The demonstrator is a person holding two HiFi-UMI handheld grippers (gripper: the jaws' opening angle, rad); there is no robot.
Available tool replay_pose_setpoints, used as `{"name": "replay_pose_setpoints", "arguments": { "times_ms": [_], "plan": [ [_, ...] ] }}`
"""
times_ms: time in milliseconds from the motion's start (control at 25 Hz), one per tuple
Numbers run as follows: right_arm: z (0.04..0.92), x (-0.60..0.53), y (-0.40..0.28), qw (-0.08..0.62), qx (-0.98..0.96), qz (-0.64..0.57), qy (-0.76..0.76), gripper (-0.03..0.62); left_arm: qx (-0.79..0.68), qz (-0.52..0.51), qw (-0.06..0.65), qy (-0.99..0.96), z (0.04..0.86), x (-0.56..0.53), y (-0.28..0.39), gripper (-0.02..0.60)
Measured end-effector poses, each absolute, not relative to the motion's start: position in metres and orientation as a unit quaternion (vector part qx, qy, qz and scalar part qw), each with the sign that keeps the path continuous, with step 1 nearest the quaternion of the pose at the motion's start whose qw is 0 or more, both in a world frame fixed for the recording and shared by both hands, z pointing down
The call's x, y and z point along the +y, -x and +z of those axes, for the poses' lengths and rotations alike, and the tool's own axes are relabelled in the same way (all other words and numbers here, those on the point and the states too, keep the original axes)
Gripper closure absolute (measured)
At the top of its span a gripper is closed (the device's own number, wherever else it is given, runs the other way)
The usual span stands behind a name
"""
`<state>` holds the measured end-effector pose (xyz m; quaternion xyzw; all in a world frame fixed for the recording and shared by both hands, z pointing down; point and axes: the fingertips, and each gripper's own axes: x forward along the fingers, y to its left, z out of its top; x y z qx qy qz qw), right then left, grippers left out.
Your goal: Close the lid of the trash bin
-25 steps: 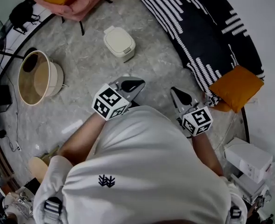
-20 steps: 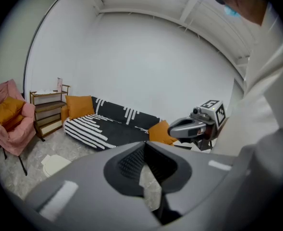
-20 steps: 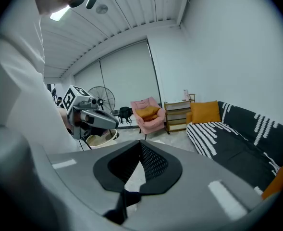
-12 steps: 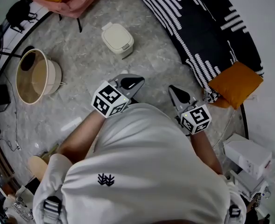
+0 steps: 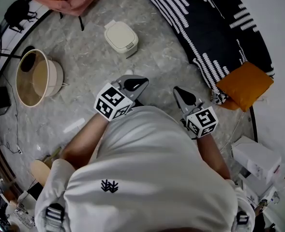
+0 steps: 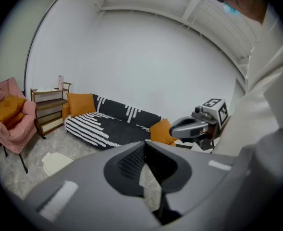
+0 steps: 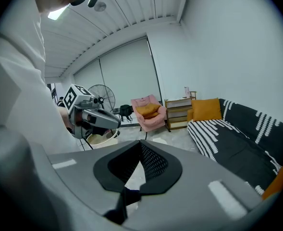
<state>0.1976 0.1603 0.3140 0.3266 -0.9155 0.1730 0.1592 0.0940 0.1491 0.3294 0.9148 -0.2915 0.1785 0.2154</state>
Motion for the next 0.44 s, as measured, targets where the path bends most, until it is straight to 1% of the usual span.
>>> {"name": "replay_pose_setpoints", "arguments": {
  "times_ms": [200, 440],
  "plan": [
    [0.318, 0.154, -0.195, 0.164, -0.916, 0.178, -0.32, 0.592, -0.296, 0.183, 0.223, -0.911, 0.336, 0.144, -0.092, 0.525],
    [0.329, 0.141, -0.193, 0.17, -0.915, 0.183, -0.317, 0.592, -0.293, 0.194, 0.213, -0.912, 0.346, 0.131, -0.092, 0.525]
  ]
}}
